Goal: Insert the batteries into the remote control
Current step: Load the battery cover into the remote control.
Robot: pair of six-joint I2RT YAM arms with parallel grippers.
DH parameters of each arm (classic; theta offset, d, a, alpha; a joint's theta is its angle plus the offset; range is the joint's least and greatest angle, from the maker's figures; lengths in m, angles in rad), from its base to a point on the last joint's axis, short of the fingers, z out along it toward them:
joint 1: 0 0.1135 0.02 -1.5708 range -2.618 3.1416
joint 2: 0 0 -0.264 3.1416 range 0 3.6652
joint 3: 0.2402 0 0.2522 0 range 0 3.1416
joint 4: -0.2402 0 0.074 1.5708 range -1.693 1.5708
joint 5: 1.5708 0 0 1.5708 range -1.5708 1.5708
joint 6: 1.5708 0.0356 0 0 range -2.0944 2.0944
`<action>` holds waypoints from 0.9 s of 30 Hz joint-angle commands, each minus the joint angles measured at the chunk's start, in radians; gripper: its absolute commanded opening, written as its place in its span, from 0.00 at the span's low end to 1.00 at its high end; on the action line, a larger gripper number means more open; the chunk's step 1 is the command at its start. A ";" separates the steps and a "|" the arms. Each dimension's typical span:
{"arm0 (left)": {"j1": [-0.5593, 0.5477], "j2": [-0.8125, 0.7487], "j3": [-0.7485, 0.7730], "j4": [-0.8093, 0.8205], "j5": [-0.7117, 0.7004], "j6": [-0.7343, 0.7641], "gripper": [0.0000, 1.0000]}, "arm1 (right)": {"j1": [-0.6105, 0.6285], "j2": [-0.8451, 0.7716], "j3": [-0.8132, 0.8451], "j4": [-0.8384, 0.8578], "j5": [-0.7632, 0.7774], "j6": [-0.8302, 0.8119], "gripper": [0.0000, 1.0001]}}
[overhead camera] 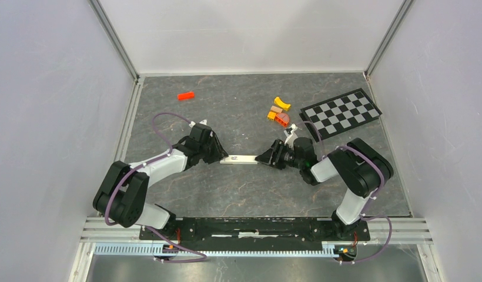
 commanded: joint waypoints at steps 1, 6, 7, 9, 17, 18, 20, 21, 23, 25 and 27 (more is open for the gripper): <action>0.002 0.003 0.023 -0.032 -0.033 0.035 0.38 | -0.004 0.031 -0.003 0.152 -0.037 0.030 0.58; 0.002 -0.003 0.020 -0.032 -0.036 0.032 0.39 | -0.004 0.069 -0.013 0.276 -0.037 0.079 0.54; 0.002 -0.004 0.021 -0.032 -0.036 0.032 0.39 | -0.004 0.082 -0.011 0.301 -0.046 0.092 0.53; 0.002 -0.004 0.022 -0.034 -0.036 0.032 0.39 | -0.006 0.108 -0.009 0.349 -0.058 0.122 0.49; 0.002 -0.007 0.027 -0.037 -0.033 0.031 0.39 | -0.007 0.130 -0.030 0.367 -0.066 0.139 0.37; 0.002 -0.008 0.028 -0.037 -0.033 0.032 0.39 | -0.007 0.132 -0.030 0.362 -0.063 0.134 0.35; 0.002 -0.008 0.025 -0.037 -0.031 0.032 0.39 | -0.008 0.135 -0.030 0.351 -0.057 0.132 0.29; 0.002 -0.007 0.025 -0.038 -0.031 0.032 0.38 | -0.008 0.136 -0.030 0.348 -0.055 0.131 0.25; 0.002 -0.009 0.025 -0.037 -0.028 0.032 0.38 | -0.010 0.141 -0.030 0.346 -0.052 0.133 0.17; 0.002 -0.013 0.027 -0.035 -0.024 0.030 0.38 | -0.010 0.140 -0.032 0.351 -0.050 0.134 0.10; 0.002 -0.016 0.030 -0.038 -0.024 0.029 0.38 | -0.011 0.133 -0.033 0.355 -0.048 0.134 0.03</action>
